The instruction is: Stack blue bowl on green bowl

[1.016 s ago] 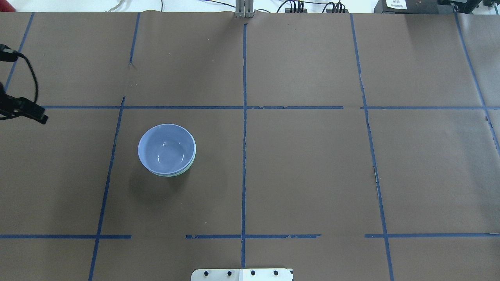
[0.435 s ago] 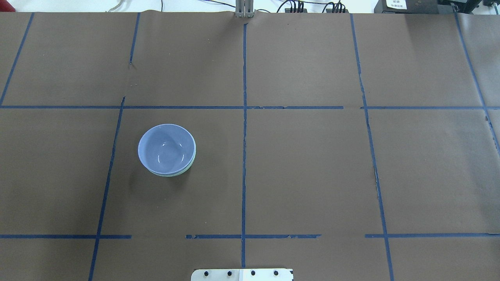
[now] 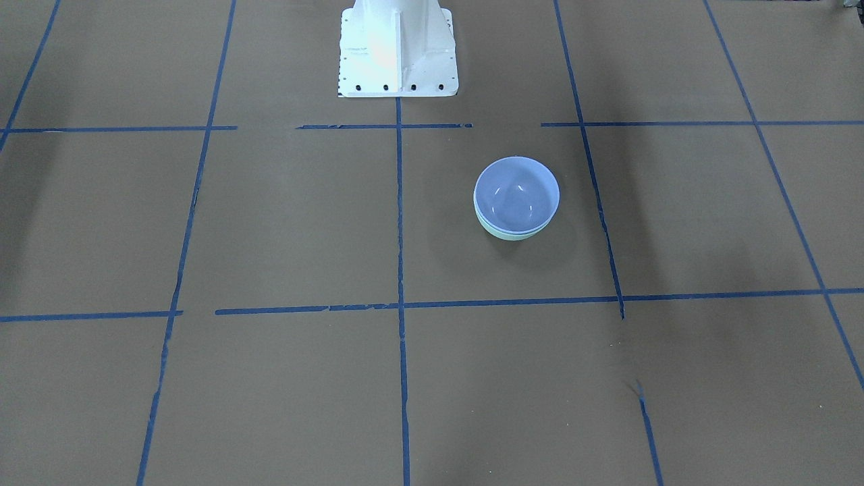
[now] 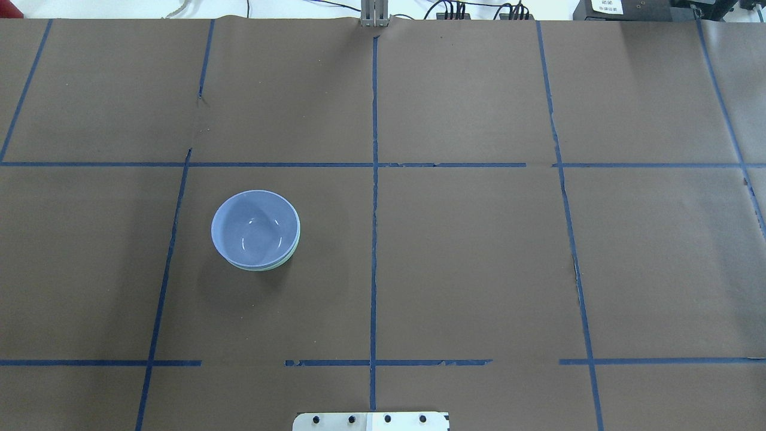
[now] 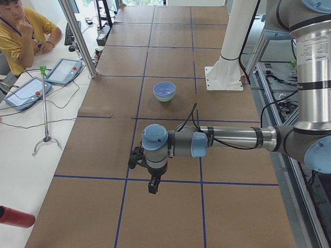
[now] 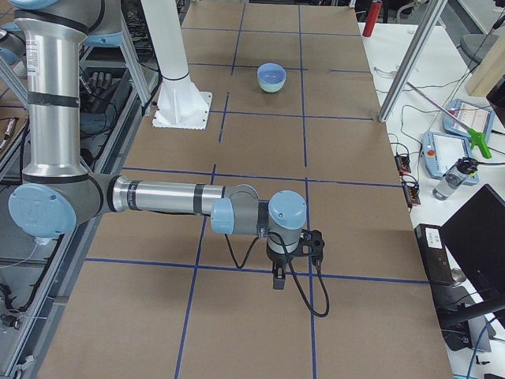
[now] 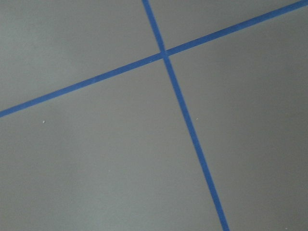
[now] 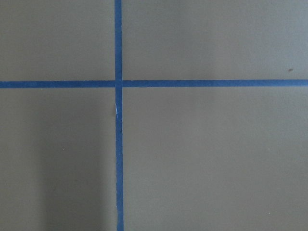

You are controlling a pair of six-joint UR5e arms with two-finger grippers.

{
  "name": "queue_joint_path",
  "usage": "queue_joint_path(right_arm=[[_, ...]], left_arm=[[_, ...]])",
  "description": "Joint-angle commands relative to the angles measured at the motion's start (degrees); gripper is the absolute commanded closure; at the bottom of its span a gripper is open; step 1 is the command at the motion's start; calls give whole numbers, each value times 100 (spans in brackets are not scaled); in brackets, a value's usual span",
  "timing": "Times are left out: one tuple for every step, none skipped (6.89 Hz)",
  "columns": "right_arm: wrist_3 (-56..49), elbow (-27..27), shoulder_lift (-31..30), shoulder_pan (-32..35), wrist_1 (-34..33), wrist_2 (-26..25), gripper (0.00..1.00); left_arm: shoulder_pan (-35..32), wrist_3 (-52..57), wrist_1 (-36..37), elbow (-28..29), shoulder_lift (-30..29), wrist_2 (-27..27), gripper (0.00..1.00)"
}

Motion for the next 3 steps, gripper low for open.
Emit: queue_joint_path(right_arm=[[0, 0, 0, 0, 1, 9, 0], [0, 0, 0, 0, 1, 0, 0], [0, 0, 0, 0, 1, 9, 0]], left_arm=[[-31, -121, -69, 139, -4, -226, 0], [-31, -103, -87, 122, -4, -200, 0], [-22, -94, -105, 130, -31, -217, 0]])
